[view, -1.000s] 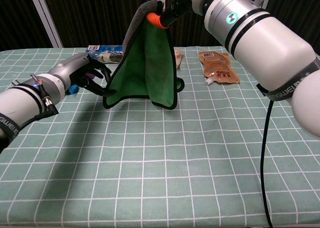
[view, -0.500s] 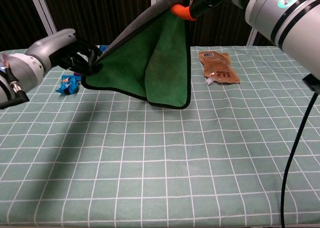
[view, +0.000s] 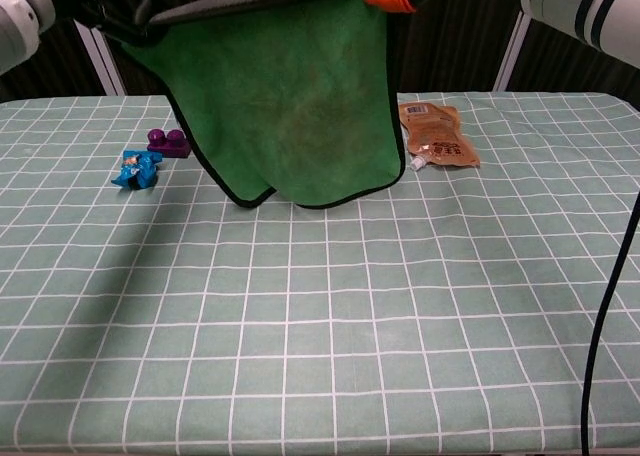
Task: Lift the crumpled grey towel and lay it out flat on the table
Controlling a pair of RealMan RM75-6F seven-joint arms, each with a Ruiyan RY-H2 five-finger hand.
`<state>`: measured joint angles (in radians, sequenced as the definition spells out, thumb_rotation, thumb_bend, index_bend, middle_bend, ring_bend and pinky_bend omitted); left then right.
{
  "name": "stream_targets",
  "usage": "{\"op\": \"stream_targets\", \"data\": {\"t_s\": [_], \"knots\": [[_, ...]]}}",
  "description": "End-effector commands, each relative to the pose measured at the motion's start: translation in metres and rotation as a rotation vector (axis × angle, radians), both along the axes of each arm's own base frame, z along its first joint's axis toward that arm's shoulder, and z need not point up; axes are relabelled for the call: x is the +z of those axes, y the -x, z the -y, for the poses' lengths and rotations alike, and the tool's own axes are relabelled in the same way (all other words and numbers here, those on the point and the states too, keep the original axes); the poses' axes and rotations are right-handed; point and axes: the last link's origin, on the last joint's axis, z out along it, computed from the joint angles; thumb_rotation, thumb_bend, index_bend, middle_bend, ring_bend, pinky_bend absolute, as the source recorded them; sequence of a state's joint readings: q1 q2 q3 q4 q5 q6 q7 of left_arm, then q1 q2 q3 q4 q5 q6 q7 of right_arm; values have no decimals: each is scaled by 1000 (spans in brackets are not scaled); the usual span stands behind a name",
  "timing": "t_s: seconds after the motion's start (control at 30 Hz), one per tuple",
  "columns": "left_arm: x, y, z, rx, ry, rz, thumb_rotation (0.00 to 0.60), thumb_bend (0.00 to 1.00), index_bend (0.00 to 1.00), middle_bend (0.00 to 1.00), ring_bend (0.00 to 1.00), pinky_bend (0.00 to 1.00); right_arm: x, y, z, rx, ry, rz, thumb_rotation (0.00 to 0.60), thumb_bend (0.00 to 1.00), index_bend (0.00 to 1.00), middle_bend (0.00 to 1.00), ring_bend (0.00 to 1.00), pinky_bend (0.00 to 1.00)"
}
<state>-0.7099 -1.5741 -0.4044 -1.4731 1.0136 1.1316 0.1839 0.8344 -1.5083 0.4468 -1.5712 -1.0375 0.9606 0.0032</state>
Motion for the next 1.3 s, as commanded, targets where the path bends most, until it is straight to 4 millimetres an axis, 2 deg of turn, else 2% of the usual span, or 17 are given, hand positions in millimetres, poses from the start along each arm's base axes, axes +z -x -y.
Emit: {"op": "stream_targets", "data": {"t_s": [0.03,0.17,0.27,0.37,0.63,0.8,1.03,1.1,1.2,1.27,1.3], "knots": [[12,-7,-21,12,-115,-3,600,482,819,430,307,307,10,-5,18,8,15,38,598,406,812,257,2,0],[15,-6,-28,16,-168,-14,600,476,818,430,307,307,16,-2,29,19,36,58,600,405,812,256,0,0],[6,-1,-20,10,-133,-21,600,469,817,430,307,307,11,11,29,13,6,51,598,406,813,257,0,0],[-6,6,-2,-14,-86,-44,600,467,816,429,306,307,0,30,25,4,-39,19,600,404,812,257,0,0],[-45,15,53,-98,76,-103,600,462,815,430,306,307,-29,73,-1,-2,-171,-67,600,390,809,257,0,0],[-62,15,75,-136,145,-122,600,453,811,430,306,307,-41,88,-19,9,-207,-80,600,375,798,256,0,0],[-78,13,96,-163,208,-132,600,434,779,430,307,307,-54,108,-45,15,-251,-115,600,317,763,246,0,0],[-82,13,101,-166,230,-143,600,412,734,424,307,307,-58,114,-51,14,-264,-131,600,283,730,231,0,0],[-88,8,108,-171,274,-146,600,344,625,411,306,307,-64,123,-62,13,-283,-165,583,148,648,194,0,0],[-91,5,112,-179,293,-152,600,283,556,397,306,307,-67,127,-68,11,-294,-182,537,32,552,152,0,0],[-92,4,114,-184,303,-159,600,243,511,383,306,307,-68,129,-71,11,-300,-195,507,6,497,129,0,0]]}}
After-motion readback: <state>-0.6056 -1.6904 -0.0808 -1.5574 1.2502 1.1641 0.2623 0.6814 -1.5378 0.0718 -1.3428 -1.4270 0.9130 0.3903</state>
